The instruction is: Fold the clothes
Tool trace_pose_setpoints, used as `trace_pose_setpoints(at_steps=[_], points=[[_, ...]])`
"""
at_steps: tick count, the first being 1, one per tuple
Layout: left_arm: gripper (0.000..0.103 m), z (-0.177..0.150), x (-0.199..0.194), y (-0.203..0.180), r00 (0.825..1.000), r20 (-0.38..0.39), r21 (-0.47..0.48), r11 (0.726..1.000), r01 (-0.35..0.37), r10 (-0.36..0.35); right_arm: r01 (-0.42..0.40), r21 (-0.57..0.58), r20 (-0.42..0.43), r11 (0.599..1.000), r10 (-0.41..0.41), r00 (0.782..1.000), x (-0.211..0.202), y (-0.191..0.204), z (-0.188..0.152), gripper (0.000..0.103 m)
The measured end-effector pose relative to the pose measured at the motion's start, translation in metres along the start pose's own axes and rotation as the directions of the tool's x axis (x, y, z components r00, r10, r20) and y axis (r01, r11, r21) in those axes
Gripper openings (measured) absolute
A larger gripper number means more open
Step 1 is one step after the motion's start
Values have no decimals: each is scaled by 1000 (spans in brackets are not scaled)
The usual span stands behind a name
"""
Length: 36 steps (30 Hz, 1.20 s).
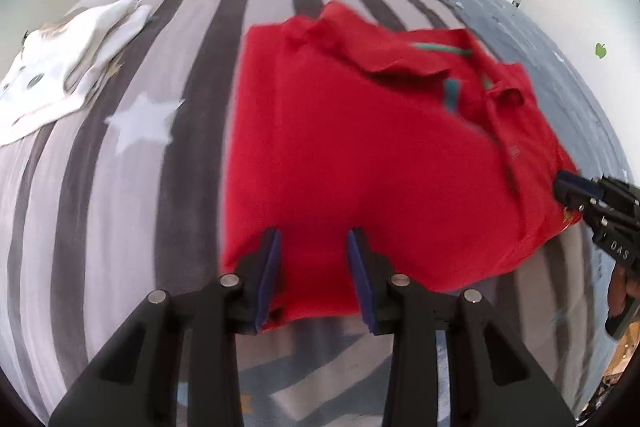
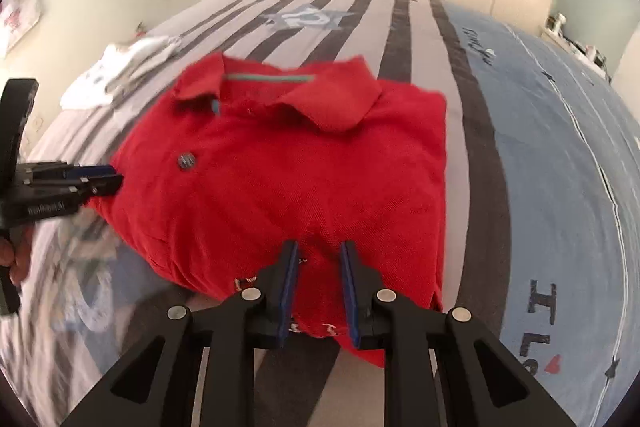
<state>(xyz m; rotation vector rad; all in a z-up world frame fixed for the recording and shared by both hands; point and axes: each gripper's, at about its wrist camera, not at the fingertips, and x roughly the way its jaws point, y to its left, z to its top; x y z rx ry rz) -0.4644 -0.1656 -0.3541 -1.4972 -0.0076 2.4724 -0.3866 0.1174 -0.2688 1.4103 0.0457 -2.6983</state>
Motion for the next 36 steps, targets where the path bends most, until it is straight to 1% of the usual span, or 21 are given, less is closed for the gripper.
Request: trace_pose_setpoints(at_steps=[3,6,9,10,12,14,16,18,21,24,27,28,31,33,36], points=[[33,-1,4,3,1000,-1,-10,1000,5,-5,-7,-42,24,999,8,1000,12,-2,-2,18],[33,2,4,0,1000,-5,3,1000,-9,9,-48,-2,15,999,48,999,18,-13,4,18],[32,8,-6,-1,1000,4,-17,1000,-20,21,-65,12,1,998,65,998,12,-18,7,18],[32,11,-13,-2,999,20,-18,1000,-25,26,-61,18,-5,998,61,998,6,-18,8,18],[32,18,-31,-7,996,80,-11,999,-31,32,-44,32,-10,999,45,999,-7,-20,8,19],[32,27,-45,-15,991,133,-1,1000,-11,11,-12,50,-5,999,12,1000,-22,-23,9,19],[32,36,-49,-23,986,166,21,1000,-6,2,9,79,3,997,-9,1000,-34,-28,11,19],[32,47,-40,-30,984,176,42,999,-12,5,-4,133,22,991,1,1000,-36,-32,18,21],[32,55,-24,-39,986,169,24,1000,-3,-1,11,185,51,983,-21,998,-19,-34,37,21],[32,56,-6,-49,988,150,24,999,-30,26,12,266,72,964,-32,997,6,-39,53,21],[32,37,12,-43,993,93,-3,997,-72,72,-4,319,72,948,-20,997,31,-41,64,21],[32,31,18,-40,994,72,-23,997,-76,78,-2,326,64,945,-20,998,40,-41,66,21],[32,20,23,-32,994,88,-81,995,-58,65,20,299,55,954,-38,998,61,-37,63,21],[33,18,25,-31,993,95,-108,993,-52,63,9,294,68,956,-31,997,66,-39,60,21],[33,20,23,-31,994,91,-117,992,-50,60,-10,269,72,963,-10,997,66,-42,60,21]])
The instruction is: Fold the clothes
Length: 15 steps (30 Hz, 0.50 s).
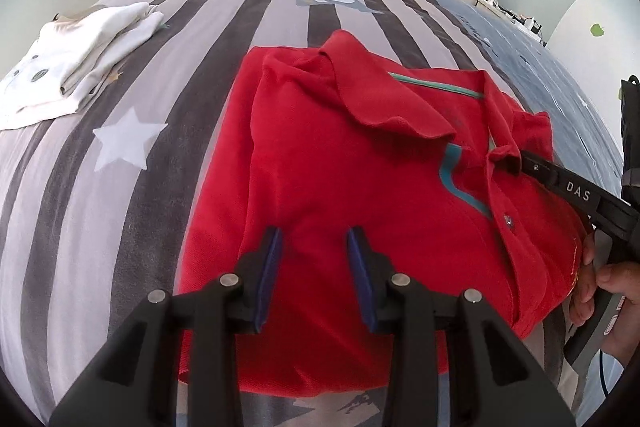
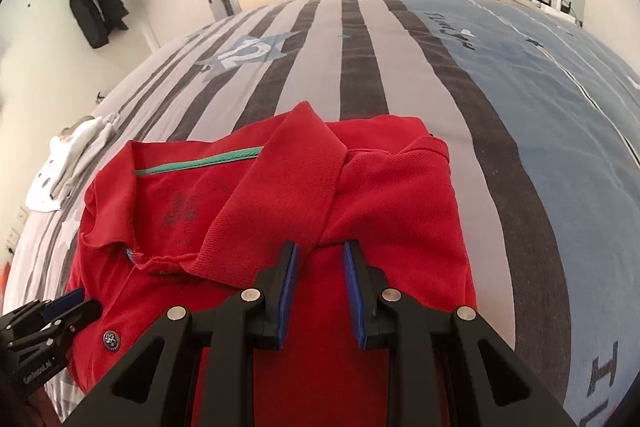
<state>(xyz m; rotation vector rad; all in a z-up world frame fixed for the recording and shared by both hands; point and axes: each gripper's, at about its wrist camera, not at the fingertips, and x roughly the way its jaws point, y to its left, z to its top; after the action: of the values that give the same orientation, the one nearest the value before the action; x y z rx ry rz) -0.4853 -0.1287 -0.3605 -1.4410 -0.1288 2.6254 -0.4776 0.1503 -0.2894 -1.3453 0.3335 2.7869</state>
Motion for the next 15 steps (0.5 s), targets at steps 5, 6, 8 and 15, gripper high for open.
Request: trace_pose_setpoints(at_steps=[5,6,8,15], points=[[32,21,-22,10,1000,11,-58,998,26,-25,-27,22,-53,999,28,998,-14,-10,7,20],[32,28,-27,12,999,44,-46,999,18,-16,-23,35,-40,999,24,999,-25,-14,11,21],[32,45,-33,15,995,103,-18,1000,5,-3,-13,36,-4,999,14,1000,-39,-19,19,21],[32,95,4,10,992,129,60,998,0,-8,2,-21,-5,1000,-2,1000,-17,-12,57,21]])
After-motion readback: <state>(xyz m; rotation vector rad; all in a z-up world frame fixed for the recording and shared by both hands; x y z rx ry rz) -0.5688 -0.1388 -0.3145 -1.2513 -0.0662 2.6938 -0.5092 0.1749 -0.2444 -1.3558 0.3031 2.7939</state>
